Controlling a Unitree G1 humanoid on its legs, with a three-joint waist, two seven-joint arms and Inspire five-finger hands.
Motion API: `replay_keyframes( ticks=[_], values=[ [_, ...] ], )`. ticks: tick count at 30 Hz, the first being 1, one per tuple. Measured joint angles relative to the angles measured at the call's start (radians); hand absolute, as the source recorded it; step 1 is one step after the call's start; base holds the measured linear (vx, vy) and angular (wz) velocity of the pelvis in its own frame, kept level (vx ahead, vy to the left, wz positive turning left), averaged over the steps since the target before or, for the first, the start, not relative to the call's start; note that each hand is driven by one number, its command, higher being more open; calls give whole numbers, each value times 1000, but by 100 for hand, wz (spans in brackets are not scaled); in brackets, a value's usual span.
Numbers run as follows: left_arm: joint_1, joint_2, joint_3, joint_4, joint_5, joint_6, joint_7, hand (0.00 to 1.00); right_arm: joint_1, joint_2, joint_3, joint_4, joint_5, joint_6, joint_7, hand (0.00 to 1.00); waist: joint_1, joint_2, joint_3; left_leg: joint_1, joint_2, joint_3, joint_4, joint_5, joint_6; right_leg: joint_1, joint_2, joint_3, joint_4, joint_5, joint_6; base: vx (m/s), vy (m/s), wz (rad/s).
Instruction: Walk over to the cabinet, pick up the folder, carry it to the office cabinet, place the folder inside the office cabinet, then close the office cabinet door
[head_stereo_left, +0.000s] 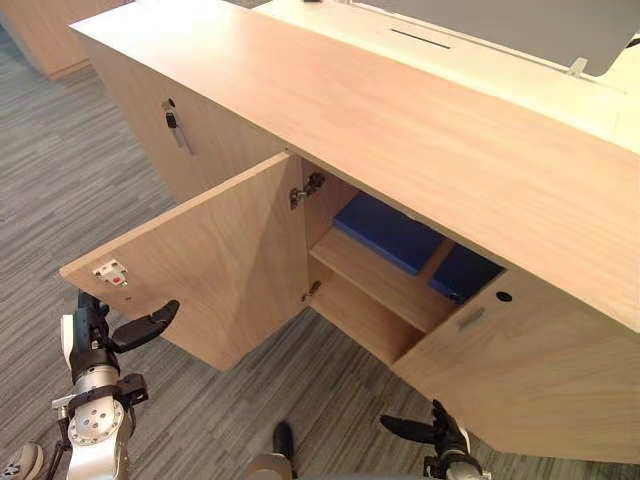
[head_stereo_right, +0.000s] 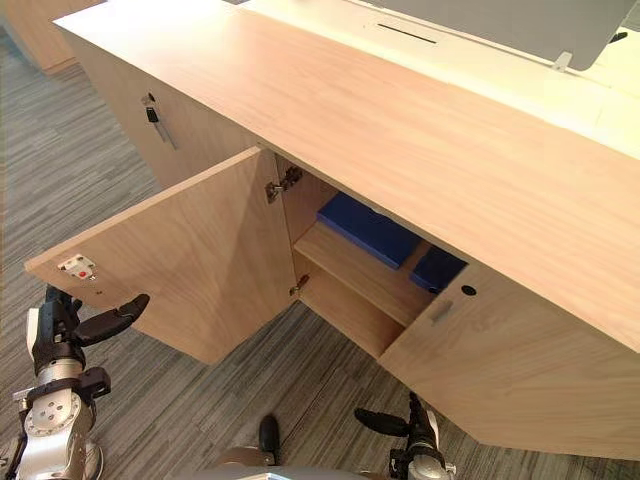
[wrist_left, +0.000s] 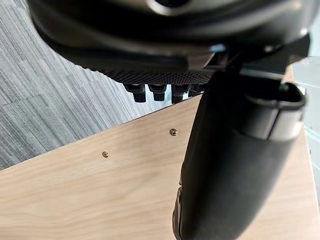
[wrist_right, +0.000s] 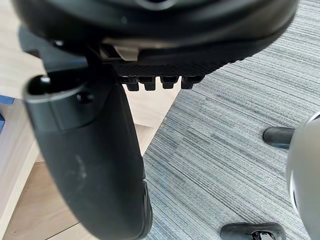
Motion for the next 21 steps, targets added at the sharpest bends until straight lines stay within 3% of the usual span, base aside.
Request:
replay_keyframes(
  ticks=[5,7,11,16,18,21],
  values=[
    [40,-76,-65,-26,1,-6,1,100,-2,-24,-1,1,-1,0,-1,100,-1,26,-5,-2,-10,10,-5,19,-2,-11,-14,19,-1,-5,1,-144,23,-10],
    [102,-129,-113,-86,1,-11,1,100,-9,-24,-2,2,-1,0,-4,100,-5,23,-5,-13,-38,14,-8,16,-14,-29,-39,29,2,-51,19,-225,51,-10],
    [251,-237,-297,-158,1,-14,-7,100,4,-18,-8,28,-2,11,-11,100,-16,55,-14,-16,-53,-26,-8,19,-17,-37,-46,48,12,-66,29,-161,78,3],
    [310,-314,-484,-170,54,-7,-53,100,11,-4,2,29,2,11,-29,100,-20,58,-17,-53,-65,-41,-8,30,-2,-88,-45,97,9,-61,1,-52,74,-17],
    [297,-314,-574,-171,59,-2,-81,100,12,5,20,25,10,8,-50,100,-49,43,-30,-48,-75,-21,-8,22,6,-93,-47,134,4,-61,-17,30,66,-37],
    [228,-314,-666,-171,60,4,-94,100,12,7,51,14,11,0,-55,100,-76,34,-35,-39,-80,18,-8,14,17,-105,-53,181,4,-60,-18,48,64,-37]
  ],
)
